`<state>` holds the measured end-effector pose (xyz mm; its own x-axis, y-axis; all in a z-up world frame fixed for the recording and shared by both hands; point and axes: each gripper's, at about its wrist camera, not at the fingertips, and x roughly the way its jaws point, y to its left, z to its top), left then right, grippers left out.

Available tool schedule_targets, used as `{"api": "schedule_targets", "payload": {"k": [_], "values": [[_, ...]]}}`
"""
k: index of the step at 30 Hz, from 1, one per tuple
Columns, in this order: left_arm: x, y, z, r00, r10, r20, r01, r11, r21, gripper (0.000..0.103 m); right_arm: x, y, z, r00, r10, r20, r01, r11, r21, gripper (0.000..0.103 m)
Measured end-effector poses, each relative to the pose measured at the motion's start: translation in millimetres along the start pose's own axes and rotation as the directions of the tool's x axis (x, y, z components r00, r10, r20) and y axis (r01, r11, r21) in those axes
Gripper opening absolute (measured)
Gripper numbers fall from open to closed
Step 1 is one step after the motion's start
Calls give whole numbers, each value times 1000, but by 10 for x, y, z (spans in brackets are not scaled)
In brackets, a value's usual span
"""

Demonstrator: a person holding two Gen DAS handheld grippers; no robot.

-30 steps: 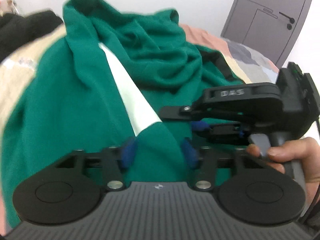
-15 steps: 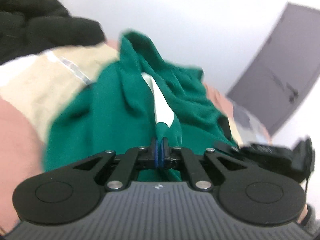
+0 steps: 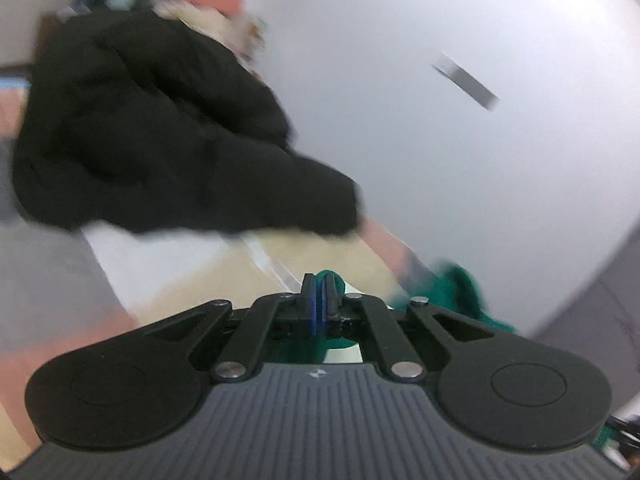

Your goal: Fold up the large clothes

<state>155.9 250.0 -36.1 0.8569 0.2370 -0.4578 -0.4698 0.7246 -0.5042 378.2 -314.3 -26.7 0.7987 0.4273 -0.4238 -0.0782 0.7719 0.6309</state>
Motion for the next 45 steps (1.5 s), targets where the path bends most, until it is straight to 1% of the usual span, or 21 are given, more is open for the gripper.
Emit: {"api": "schedule_targets", "payload": {"k": [2,4,6,8,11,13,16,20,22,23,24,25,27,28,32,34,36,39,41,43,45], "values": [[209,87,120,996,83,22,-83,997,10,3,111,-124,275,997,-69,31,69,998,-14,7],[475,142,180,985,170,27,-171,984,40,3,241,-282,464,991,-120,59,121,993,-9,7],[743,185,166,967,252,35,-254,962,95,3,442,-425,627,977,-197,86,202,978,-58,7],[1012,285,176,948,316,26,-317,942,114,3,657,-660,716,962,-258,89,263,964,-46,7],[1351,396,121,926,377,5,-374,917,141,3,946,-934,708,939,-335,81,341,937,-77,7],[1523,480,55,911,411,-14,-403,900,169,3,1101,-1068,622,929,-359,87,366,926,-87,7],[1652,545,4,910,414,-34,-401,897,184,3,1156,-1333,528,929,-361,84,367,928,-69,7],[1613,485,41,916,400,-38,-386,901,198,4,1112,-1444,429,938,-331,100,337,940,-52,9],[1569,393,64,909,416,-27,-400,889,221,21,1036,-1400,424,941,-324,94,329,944,-40,11],[1522,336,64,908,418,-26,-403,888,223,47,989,-1366,422,942,-323,87,327,944,-42,14],[1485,305,86,910,413,-16,-400,890,219,60,944,-1325,432,943,-322,87,327,944,-49,21],[1391,255,85,922,386,-2,-377,902,212,60,857,-1254,426,940,-325,103,331,942,-54,28],[1203,80,61,946,325,-11,-316,926,204,60,646,-1137,421,944,-286,164,296,954,-41,64],[1133,18,57,954,300,-15,-291,934,210,60,563,-1064,423,948,-257,187,269,962,-39,67],[703,-337,-94,985,170,-31,-156,953,259,64,398,-686,412,966,-177,187,191,979,-63,68],[504,-527,-236,993,110,-41,-94,951,295,66,387,-508,337,976,-145,163,161,983,-88,70],[333,-663,-373,996,53,-69,-29,951,307,66,441,-355,197,980,-150,131,164,981,-105,74],[157,-829,-631,992,-18,-125,57,948,314,66,645,-216,-42,982,-178,60,185,973,-139,74],[142,-858,-800,986,-30,-162,82,941,329,66,789,-155,-181,980,-195,34,198,965,-169,74],[161,-880,-991,975,-41,-218,112,939,324,66,929,-101,-278,967,-252,35,254,947,-196,74],[221,-898,-1115,965,-47,-256,131,938,322,66,1072,-71,-360,943,-332,26,330,922,-203,74]]}}
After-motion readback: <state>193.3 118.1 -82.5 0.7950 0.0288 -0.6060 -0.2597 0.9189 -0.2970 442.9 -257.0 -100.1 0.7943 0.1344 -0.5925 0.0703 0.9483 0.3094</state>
